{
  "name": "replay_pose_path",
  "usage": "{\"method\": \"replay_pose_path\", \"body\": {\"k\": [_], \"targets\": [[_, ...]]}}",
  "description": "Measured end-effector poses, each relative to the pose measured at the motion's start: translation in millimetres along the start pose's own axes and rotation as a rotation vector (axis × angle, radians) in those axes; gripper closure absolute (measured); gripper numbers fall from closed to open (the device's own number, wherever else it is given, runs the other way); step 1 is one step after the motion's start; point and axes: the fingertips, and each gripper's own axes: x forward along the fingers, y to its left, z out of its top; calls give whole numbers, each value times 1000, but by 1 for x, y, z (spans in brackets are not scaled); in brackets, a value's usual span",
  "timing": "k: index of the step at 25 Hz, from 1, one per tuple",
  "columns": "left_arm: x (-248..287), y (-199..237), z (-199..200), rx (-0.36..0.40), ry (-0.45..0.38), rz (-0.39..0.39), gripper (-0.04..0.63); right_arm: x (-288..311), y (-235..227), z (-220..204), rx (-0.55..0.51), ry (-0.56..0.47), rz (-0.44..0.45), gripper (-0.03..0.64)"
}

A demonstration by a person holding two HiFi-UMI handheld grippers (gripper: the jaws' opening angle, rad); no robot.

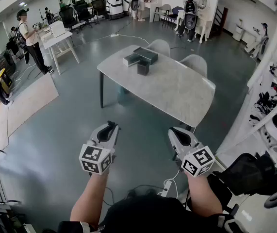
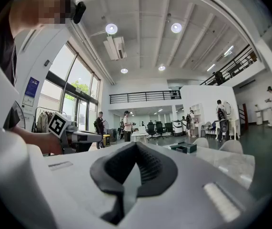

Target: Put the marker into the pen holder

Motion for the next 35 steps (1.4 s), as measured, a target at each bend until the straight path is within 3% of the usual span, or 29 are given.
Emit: {"method": "replay_pose_path", "body": {"k": [10,23,35], "targets": [[7,-21,6,3,-21,7,544,-4,-8,2,41,-29,41,617],[20,-61,-3,-8,-18,34,543,-35,-30,-25,127,21,88,614],[95,-5,-15,-32,-5,12,543,39,-77,-35,104,73,86,614]]}}
